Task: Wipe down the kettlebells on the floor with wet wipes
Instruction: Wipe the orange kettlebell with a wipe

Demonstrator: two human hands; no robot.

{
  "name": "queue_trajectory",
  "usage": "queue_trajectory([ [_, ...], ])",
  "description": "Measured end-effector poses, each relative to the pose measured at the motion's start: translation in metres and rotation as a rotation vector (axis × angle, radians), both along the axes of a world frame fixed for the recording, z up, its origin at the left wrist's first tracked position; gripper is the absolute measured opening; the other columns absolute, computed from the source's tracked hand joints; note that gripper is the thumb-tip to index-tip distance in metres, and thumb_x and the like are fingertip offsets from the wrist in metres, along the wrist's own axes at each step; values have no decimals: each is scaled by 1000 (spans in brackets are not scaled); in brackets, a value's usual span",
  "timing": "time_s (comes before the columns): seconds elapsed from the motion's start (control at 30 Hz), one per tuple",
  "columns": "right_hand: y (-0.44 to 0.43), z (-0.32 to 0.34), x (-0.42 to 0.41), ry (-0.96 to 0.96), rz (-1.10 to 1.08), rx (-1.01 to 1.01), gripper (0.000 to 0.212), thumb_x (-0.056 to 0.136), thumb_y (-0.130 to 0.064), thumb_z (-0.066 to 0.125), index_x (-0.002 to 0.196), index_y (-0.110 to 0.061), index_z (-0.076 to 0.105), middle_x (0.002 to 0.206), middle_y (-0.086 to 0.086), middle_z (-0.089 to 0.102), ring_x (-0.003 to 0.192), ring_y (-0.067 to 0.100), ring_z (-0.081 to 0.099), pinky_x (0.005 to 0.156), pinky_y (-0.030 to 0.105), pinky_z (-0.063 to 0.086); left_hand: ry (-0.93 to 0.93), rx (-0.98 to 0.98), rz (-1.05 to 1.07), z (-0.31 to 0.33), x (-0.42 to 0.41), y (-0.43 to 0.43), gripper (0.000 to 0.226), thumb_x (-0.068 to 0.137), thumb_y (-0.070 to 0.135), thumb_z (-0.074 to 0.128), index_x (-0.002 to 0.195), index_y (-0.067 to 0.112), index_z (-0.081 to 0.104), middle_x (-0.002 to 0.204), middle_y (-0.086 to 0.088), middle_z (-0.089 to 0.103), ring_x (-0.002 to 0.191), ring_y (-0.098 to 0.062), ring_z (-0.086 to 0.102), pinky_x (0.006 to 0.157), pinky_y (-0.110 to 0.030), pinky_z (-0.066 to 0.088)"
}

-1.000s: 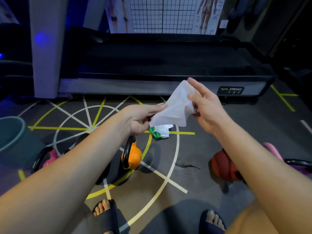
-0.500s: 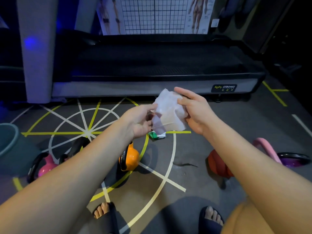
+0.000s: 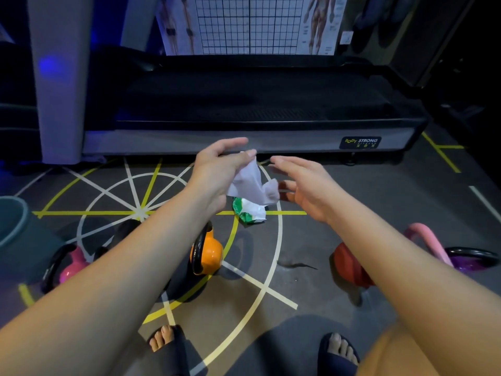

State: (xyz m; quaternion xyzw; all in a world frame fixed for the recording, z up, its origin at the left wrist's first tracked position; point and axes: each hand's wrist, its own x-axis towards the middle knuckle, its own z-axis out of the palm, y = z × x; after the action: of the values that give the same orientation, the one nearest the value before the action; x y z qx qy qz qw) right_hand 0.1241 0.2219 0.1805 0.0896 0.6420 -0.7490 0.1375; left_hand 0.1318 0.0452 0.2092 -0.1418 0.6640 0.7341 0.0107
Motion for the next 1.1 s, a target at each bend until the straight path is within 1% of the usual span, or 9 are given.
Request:
queue_trajectory([
  [0.17, -3, -2, 3, -53, 19, 42, 23, 96, -19, 71, 119, -19, 71, 114, 10, 75, 84, 22, 74, 69, 34, 61, 32, 9, 7, 5, -2, -7, 25, 86, 11, 80, 104, 28, 78, 105, -7, 77, 100, -27, 74, 90, -45, 61],
  [0.3, -9, -5, 7, -190, 32, 98, 18, 97, -12, 68, 114, -8, 69, 94, 15, 72, 67, 20, 69, 57, 30, 58, 50, -55, -76, 12, -3, -16, 33, 89, 6, 73, 110, 32, 75, 104, -9, 77, 85, -22, 70, 70, -34, 58],
  [0.43, -16, -11, 14, -334, 132, 202, 8, 95, -11, 63, 102, -6, 64, 72, 11, 61, 53, 17, 57, 54, 27, 47, 62, -103, -147, 10, 0, -13, 36, 90, 2, 63, 111, 28, 76, 99, -14, 70, 85, -25, 66, 76, -39, 55],
  [0.5, -19, -10, 17, -404, 219, 255, 7, 98, -19, 56, 95, -13, 59, 74, 11, 55, 52, 14, 42, 48, 21, 33, 97, -124, -157, 11, 2, -10, 34, 90, 3, 60, 110, 24, 77, 94, -11, 64, 83, -23, 61, 74, -38, 51],
  [0.6, -19, -4, 18, -445, 352, 219, 32, 102, -46, 51, 89, -17, 52, 67, 6, 65, 58, 13, 37, 47, 21, 23, 114, -147, -157, 12, 2, -10, 29, 92, 7, 58, 105, 24, 79, 94, -6, 63, 84, -22, 58, 74, -36, 48],
  [0.73, -16, -4, 13, -320, 263, 199, 31, 99, -41, 63, 113, -13, 64, 68, 0, 70, 71, 16, 51, 61, 26, 33, 64, -165, -124, 7, -3, -14, 24, 94, 11, 61, 96, 24, 81, 99, -5, 69, 91, -22, 60, 74, -36, 49],
  [0.83, -13, -11, 8, -106, -39, 205, 32, 95, -24, 70, 127, -18, 67, 93, 0, 73, 77, 14, 57, 65, 25, 43, 82, -209, -97, 6, -5, -20, 15, 94, 12, 69, 97, 22, 79, 99, -8, 68, 92, -24, 63, 79, -42, 55],
  [1.0, -2, -5, 7, 113, -194, 180, 29, 97, -28, 66, 124, -34, 71, 109, -12, 73, 89, 1, 66, 62, 12, 45, 134, -114, -18, 7, -4, -32, 13, 91, 3, 74, 101, 11, 77, 94, -13, 65, 84, -25, 69, 68, -32, 61],
  [1.1, -3, -4, 10, 183, -199, 308, 24, 99, -28, 62, 118, -37, 74, 104, -18, 73, 81, -3, 61, 57, 5, 44, 188, -266, -16, 6, -2, -35, 12, 90, 11, 77, 100, 18, 78, 89, -9, 64, 76, -21, 64, 63, -30, 59],
])
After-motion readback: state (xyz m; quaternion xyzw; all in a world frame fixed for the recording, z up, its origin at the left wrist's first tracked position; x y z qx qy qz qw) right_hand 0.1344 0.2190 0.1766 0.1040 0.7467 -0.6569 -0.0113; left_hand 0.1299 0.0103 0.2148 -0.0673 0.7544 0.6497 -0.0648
